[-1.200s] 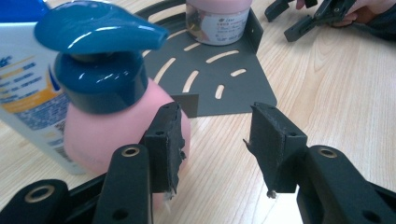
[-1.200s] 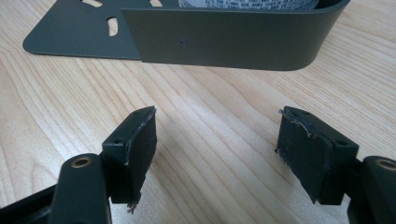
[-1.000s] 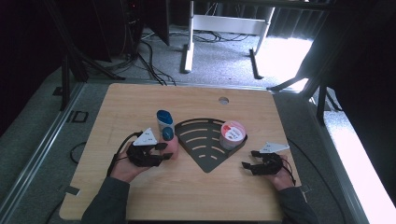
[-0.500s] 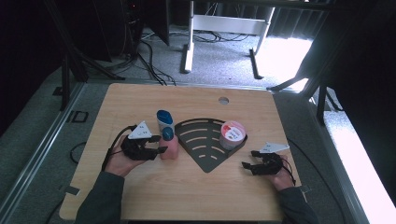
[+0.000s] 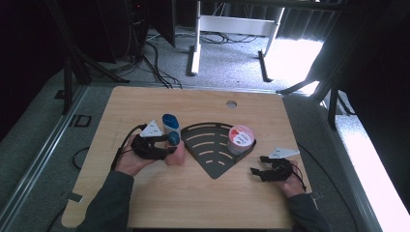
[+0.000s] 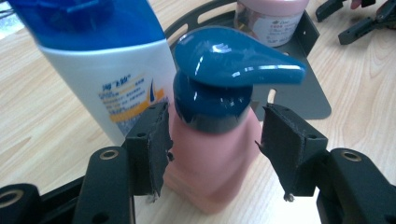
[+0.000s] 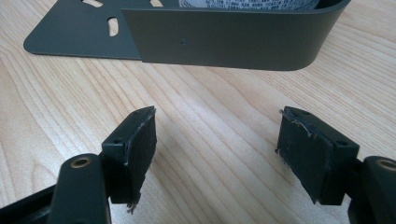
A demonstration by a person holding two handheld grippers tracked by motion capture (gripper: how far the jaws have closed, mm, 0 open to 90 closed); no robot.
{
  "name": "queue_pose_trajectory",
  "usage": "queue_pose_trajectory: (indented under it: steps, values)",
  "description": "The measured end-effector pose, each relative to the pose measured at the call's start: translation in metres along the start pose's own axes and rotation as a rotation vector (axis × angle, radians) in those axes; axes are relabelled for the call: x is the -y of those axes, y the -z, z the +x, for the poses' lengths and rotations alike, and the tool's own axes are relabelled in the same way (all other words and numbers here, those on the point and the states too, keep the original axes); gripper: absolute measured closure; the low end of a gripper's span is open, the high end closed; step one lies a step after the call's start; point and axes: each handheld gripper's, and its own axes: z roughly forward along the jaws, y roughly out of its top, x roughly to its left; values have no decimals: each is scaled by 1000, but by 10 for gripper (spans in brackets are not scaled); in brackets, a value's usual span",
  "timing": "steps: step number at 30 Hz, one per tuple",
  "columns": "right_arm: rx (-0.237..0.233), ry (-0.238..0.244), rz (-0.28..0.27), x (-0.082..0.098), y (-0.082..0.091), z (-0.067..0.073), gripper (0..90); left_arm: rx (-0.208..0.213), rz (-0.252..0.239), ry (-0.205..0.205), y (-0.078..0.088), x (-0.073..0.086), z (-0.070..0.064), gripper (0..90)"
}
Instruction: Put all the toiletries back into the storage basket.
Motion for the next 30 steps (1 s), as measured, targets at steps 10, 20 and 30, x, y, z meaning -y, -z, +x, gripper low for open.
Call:
queue_pose_trajectory:
  steps: [10, 20, 30]
  values:
    - [0, -1, 0, 0, 0, 0, 277, 9, -13, 4, -8, -6, 3, 434]
    - [0, 1, 0, 0, 0, 0, 276, 14, -32, 11, -14, -8, 4, 437]
    - [-1, 0, 0, 0, 0, 0, 276, 12, -56, -1, -17, -9, 3, 496]
